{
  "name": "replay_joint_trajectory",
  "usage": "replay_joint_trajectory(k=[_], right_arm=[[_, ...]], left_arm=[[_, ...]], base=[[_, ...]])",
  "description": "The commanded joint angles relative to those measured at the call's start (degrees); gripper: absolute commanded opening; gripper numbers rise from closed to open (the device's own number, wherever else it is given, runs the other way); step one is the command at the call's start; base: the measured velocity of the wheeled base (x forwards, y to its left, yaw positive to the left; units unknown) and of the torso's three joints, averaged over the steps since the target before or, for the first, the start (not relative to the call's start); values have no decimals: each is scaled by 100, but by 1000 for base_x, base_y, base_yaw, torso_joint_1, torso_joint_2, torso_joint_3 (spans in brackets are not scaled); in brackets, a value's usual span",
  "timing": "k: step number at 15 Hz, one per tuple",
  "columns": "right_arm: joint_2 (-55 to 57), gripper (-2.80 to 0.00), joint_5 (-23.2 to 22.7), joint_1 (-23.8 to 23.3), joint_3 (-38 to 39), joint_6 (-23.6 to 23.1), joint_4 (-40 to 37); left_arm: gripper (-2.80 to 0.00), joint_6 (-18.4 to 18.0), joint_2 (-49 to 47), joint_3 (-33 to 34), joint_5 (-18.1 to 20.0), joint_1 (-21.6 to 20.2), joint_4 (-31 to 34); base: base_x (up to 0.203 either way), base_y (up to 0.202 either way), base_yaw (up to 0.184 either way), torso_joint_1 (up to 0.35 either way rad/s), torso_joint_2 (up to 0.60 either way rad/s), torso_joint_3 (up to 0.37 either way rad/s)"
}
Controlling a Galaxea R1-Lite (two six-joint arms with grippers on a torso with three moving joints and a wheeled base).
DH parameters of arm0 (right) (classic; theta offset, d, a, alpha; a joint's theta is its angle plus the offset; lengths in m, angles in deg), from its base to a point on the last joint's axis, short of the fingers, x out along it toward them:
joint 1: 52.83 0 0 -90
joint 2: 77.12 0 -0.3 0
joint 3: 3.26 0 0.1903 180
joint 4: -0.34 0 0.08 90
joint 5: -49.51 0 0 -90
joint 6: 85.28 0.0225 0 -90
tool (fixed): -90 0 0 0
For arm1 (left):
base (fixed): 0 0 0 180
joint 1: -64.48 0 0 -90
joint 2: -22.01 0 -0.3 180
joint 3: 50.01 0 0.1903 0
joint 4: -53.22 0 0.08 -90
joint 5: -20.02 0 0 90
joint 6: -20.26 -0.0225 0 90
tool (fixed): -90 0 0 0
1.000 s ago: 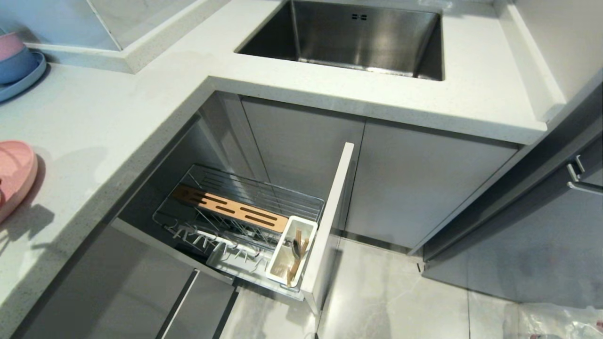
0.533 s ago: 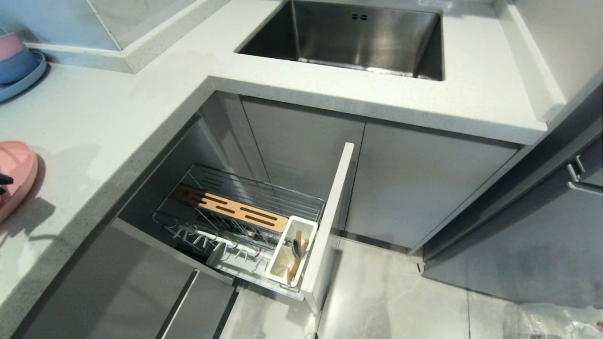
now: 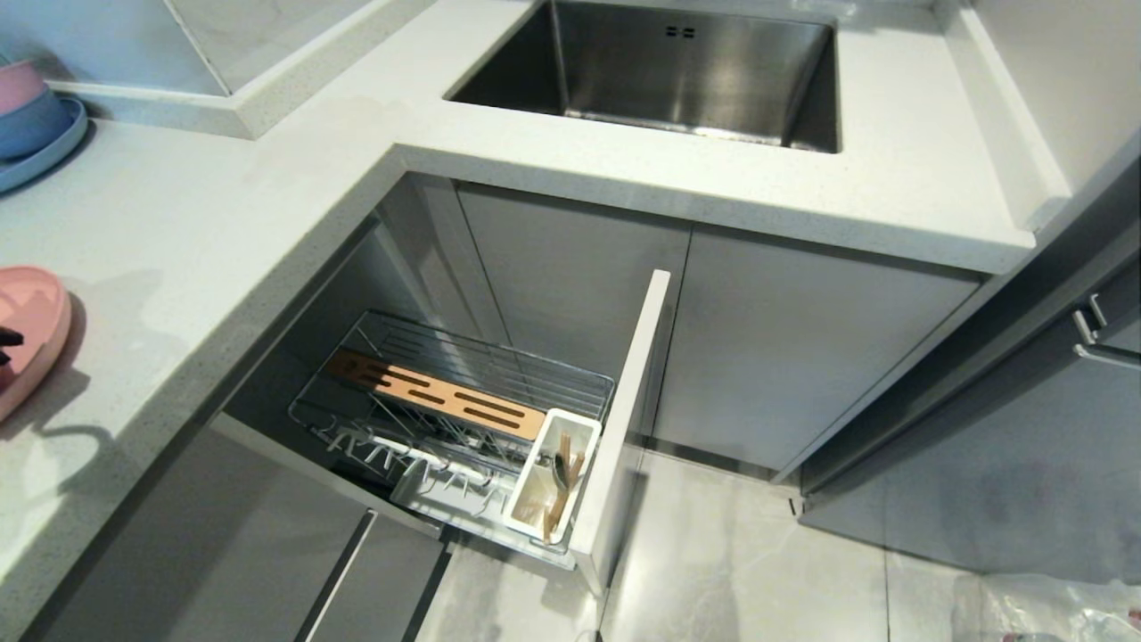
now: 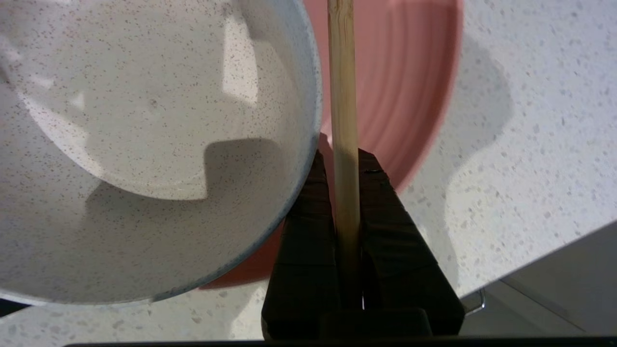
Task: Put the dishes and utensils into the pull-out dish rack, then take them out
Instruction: Take the chopsticks out of the cupboard
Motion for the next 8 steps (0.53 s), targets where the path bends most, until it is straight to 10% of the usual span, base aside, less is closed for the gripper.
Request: replay_joint_trajectory(k=[1, 8], right_arm=[[5, -280, 0, 3, 9, -3, 1], [5, -280, 0, -2, 9, -4, 1]], left_arm=[[-280, 23, -98, -7, 2, -58, 2], [-280, 23, -195, -68, 11, -243, -16]], base=[[0, 0, 0, 0, 0, 0], [0, 0, 0, 0, 0, 0]])
